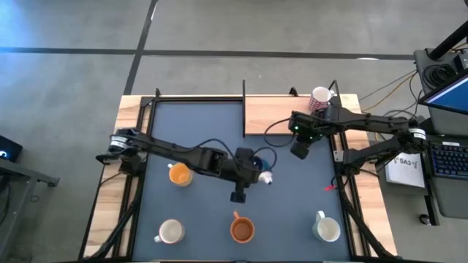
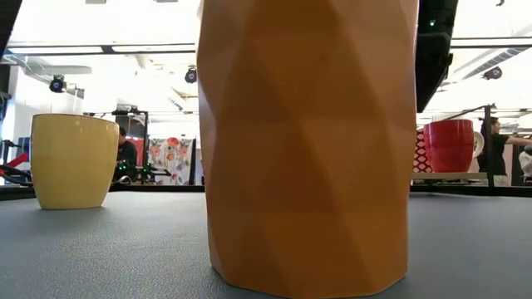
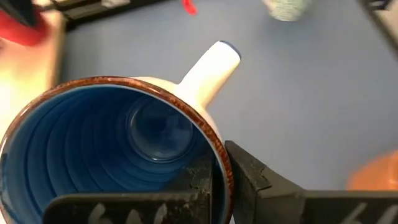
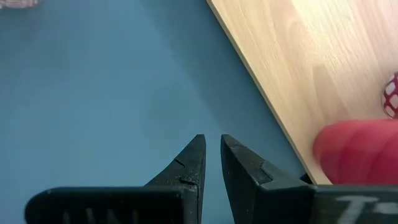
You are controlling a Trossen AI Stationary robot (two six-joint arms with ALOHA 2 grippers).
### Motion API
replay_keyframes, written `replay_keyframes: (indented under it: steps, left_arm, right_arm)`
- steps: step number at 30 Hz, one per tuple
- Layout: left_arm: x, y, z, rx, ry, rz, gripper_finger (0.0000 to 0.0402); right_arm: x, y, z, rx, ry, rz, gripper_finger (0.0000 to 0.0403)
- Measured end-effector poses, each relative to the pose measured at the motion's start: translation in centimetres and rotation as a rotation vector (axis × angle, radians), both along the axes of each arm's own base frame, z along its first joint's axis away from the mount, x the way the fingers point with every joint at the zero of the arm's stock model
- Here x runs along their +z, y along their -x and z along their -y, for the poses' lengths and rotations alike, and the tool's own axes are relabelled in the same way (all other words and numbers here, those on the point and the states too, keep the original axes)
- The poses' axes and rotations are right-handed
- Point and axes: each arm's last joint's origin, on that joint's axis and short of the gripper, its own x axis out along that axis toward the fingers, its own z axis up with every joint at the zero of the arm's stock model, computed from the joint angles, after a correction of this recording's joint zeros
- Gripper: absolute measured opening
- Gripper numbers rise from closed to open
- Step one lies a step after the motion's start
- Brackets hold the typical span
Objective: Place coffee mugs
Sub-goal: Put the blue mug on the shelf
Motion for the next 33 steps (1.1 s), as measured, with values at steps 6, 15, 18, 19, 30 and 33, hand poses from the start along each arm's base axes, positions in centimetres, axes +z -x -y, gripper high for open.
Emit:
replay_keyframes:
  steps: [6, 15, 18, 19, 30, 33]
  left_arm:
    - [-1.0, -1.3, -2.9, 0.044, -0.029, 0.010, 0.0009]
    - [-3.5, -2.9, -6.9, 0.119, -0.038, -0.040, 0.0009]
    - [-3.8, -3.5, -7.6, 0.110, -0.045, -0.043, 0.0009]
    - [-3.8, -3.8, -7.9, 0.114, -0.044, -0.040, 0.0009]
    - [-5.6, -5.0, -10.5, 0.143, -0.022, -0.165, 0.0009]
    - [-6.1, -5.1, -10.7, 0.149, -0.020, -0.203, 0.0009]
  right_arm:
    - [0.0, -0.1, 0.0, 0.009, -0.001, 0.015, 0.0038]
    - [0.7, -0.5, 0.1, 0.014, 0.013, 0.069, 0.0038]
    - [0.7, -0.6, 0.1, 0.015, 0.017, 0.087, 0.0038]
    - [0.7, -0.6, 0.1, 0.015, 0.018, 0.087, 0.0038]
    - [0.7, -0.9, 0.1, 0.013, 0.022, 0.111, 0.0038]
    - [0.7, -0.9, 0.1, 0.013, 0.022, 0.111, 0.0038]
